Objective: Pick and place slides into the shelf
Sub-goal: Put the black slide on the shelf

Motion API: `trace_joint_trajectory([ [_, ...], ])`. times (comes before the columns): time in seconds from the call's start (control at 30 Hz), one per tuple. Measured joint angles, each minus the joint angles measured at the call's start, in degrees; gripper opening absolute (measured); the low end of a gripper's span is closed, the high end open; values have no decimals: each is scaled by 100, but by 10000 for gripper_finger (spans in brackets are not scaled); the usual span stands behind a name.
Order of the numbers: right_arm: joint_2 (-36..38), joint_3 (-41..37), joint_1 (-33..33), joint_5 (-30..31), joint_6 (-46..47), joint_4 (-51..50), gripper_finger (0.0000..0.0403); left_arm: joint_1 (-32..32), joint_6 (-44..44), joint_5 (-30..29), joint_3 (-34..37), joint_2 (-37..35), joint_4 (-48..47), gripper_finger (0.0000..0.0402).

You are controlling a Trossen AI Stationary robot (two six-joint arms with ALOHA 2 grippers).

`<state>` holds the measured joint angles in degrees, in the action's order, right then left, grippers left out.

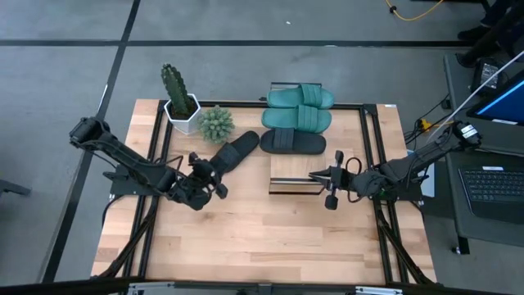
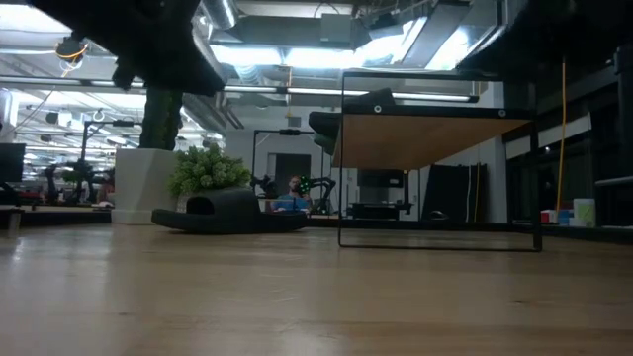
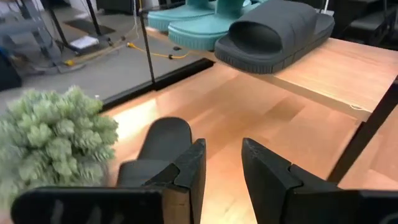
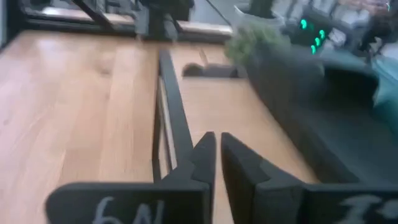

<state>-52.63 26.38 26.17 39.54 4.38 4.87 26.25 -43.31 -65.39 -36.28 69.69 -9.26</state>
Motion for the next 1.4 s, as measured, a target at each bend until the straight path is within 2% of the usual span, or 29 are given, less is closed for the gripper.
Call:
trace_joint_trajectory([
  [0.13,58,23,66,-214,-1015,631,28,7,-593,97,206,1,117,95],
  [0.23,123,19,75,-210,-1325,775,28,-38,-746,345,382,2,451,95],
  [0.4,275,19,74,-192,-1372,789,28,-88,-669,501,648,2,979,95],
  [0.67,809,23,74,-180,-1554,774,28,-159,-807,673,709,15,1030,95],
  [0.8,945,23,74,-171,-1693,751,28,-214,-1338,696,709,17,954,95],
  [0.93,980,25,74,-171,-1691,605,28,-318,-1948,1045,720,27,849,95],
  [1.07,978,25,74,-174,-1690,435,28,-364,-2508,1192,1011,50,1095,95],
  [1.17,978,25,74,-174,-1667,340,28,-363,-3012,1197,1417,50,1530,95],
  [1.4,978,32,74,-172,-1678,257,28,-425,-3592,1177,2406,50,3416,95],
])
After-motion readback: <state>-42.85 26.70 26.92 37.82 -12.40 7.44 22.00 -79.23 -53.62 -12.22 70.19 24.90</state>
